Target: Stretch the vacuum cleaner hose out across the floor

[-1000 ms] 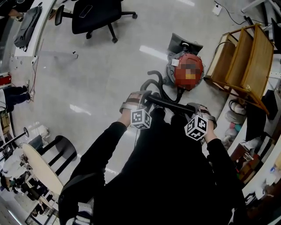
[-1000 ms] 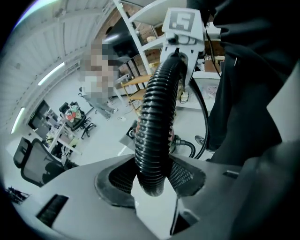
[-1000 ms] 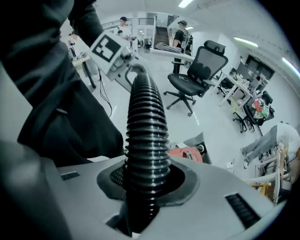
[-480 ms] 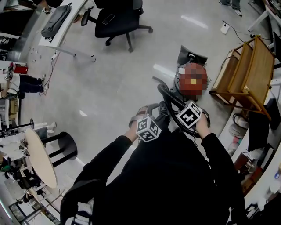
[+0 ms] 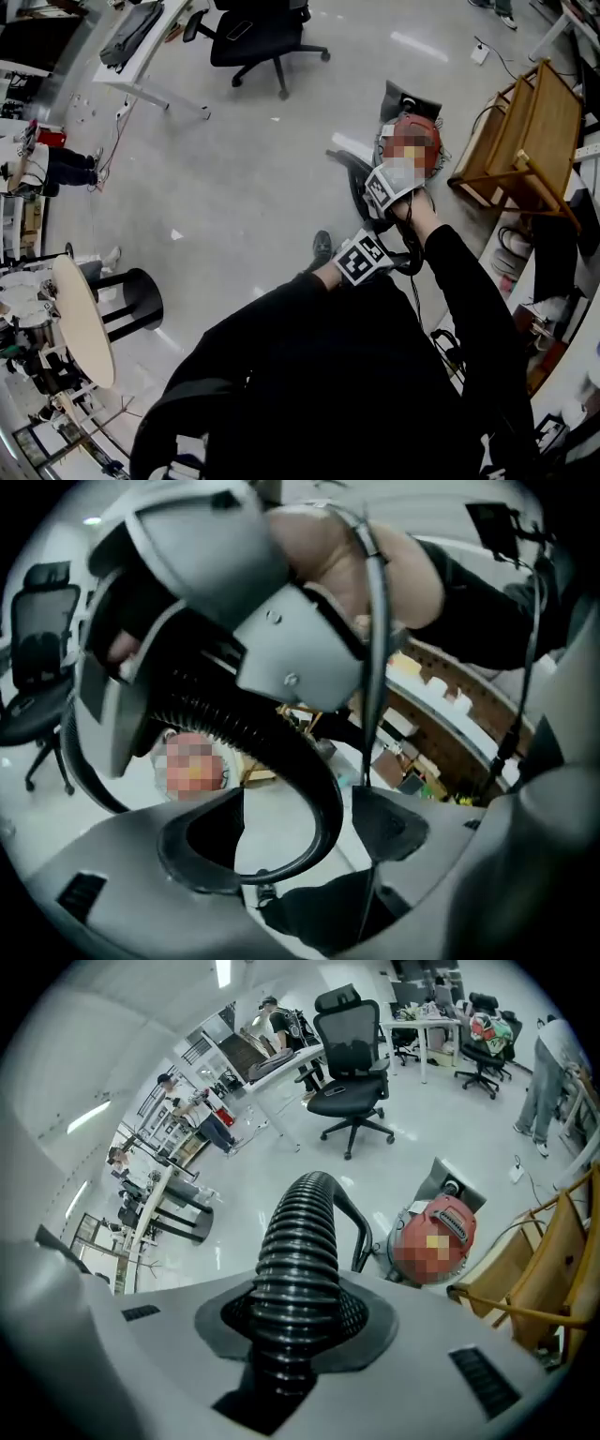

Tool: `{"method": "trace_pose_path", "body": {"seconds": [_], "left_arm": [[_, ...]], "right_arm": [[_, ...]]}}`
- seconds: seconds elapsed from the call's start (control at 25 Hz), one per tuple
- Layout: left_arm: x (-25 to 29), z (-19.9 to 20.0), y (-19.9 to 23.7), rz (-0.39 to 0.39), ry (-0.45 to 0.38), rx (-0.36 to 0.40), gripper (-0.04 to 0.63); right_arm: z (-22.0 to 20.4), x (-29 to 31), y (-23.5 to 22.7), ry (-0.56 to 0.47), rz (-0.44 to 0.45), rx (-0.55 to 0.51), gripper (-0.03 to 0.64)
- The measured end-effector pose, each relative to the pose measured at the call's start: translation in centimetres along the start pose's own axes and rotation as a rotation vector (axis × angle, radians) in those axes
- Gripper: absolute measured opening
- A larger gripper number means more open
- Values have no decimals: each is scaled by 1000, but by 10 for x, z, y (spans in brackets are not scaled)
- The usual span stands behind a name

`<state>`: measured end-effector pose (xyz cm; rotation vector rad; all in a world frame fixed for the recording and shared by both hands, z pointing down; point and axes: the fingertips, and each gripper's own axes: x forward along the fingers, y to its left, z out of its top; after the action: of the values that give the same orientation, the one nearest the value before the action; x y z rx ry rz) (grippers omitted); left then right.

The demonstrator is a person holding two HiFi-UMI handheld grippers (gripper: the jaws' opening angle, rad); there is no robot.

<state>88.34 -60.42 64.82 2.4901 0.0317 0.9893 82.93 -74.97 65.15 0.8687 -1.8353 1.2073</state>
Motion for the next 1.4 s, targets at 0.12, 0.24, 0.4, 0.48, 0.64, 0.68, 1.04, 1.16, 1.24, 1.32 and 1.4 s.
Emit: {"method": "trace_pose_path", "body": {"seconds": [0.12, 0.24, 0.4, 0.48, 0.64, 0.68, 1.04, 1.16, 1.24, 1.32, 1.4], "left_arm": [[12, -12, 10, -6, -35, -153, 378], [-10, -19, 11, -81, -147, -236, 388], [-67, -14, 13, -275, -364, -397, 388], [-86, -33, 24, -307, -376, -449, 324], [-124, -71, 32, -395, -380, -535, 186], [-135, -77, 35, -419, -391, -561, 185], [-258, -96, 100, -558, -586, -741, 179], [-292, -80, 87, -662, -599, -730, 179], [-306, -76, 68, -726, -550, -718, 179], [-315, -76, 49, -765, -497, -725, 179], [-324, -71, 31, -802, -491, -721, 179]], "right_arm": [[-2, 14, 25, 35, -7, -14, 121], [4, 34, 51, 61, -21, -13, 121], [22, 63, 100, 66, 41, 87, 126], [26, 80, 119, 73, 57, 141, 130], [29, 113, 163, 98, 95, 177, 174], [34, 116, 174, 83, 114, 185, 219], [33, 6, 222, -334, 174, -57, 275], [-31, 19, 245, -314, 192, -191, 278], [-50, 30, 269, -339, 217, -286, 295], [-64, 37, 297, -326, 234, -429, 308], [-94, 49, 321, -239, 242, -583, 308]]}}
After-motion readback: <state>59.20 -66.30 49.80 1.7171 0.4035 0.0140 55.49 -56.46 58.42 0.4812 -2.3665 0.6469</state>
